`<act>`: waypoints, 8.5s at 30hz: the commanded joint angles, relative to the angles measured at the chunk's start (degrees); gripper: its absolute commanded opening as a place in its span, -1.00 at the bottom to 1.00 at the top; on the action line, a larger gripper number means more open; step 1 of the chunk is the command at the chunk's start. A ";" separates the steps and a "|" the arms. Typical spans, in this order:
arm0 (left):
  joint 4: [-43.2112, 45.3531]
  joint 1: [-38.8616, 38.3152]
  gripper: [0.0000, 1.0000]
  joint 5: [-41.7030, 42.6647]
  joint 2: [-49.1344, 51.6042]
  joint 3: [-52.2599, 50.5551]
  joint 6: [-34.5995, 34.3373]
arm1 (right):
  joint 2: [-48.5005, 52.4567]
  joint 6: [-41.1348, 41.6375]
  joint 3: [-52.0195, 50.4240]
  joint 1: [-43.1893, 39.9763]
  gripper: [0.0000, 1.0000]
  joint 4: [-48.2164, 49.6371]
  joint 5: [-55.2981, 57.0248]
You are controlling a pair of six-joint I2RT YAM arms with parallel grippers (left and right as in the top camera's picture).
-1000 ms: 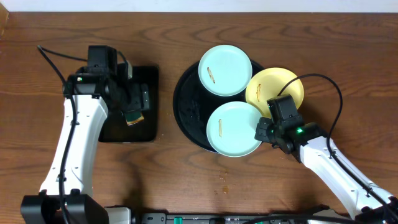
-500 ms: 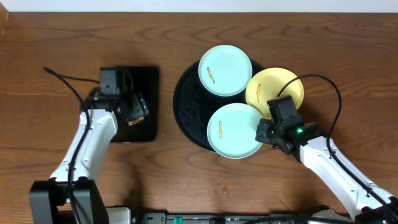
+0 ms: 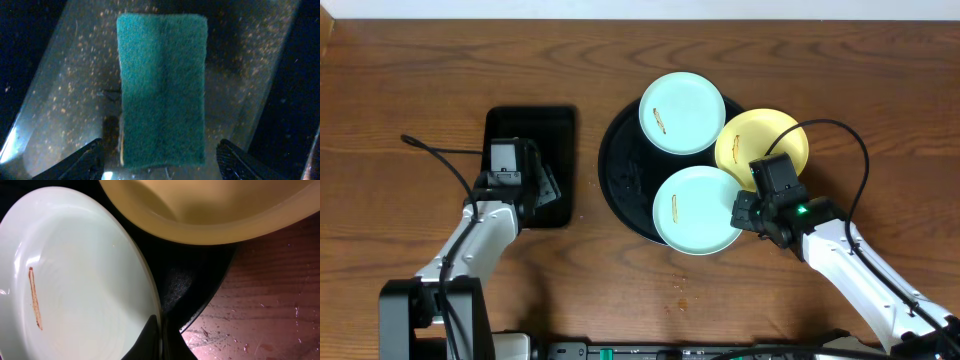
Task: Clean dirty plates on tray and stack at the side
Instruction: 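Lower the left gripper onto the green sponge in the black tray, then close the left gripper on the sponge and lift it, then carry the sponge with the left gripper toward the lower light-blue plate, then scrub the light-blue plate with the sponge while the right gripper holds it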
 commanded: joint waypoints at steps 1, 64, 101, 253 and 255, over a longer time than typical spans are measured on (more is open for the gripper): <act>1.62 0.24 0.43 -0.55 2.16 -0.15 -0.74 | 0.28 -0.72 0.48 0.46 -0.98 -0.04 0.72; 4.72 0.31 0.33 -4.79 2.93 -0.04 0.59 | 4.79 -0.70 -0.52 0.42 -0.53 0.48 2.91; 15.74 0.31 -0.85 -4.79 9.88 -0.02 2.84 | 7.34 -0.76 -0.48 0.42 -0.98 2.82 -2.23; 13.92 -28.44 -0.85 16.44 1.01 0.83 9.53 | 17.35 -5.86 4.11 5.33 -0.97 17.16 5.20; 14.64 -28.83 -0.85 16.41 2.51 0.83 9.53 | 17.35 -5.86 4.11 5.33 -0.98 17.16 5.20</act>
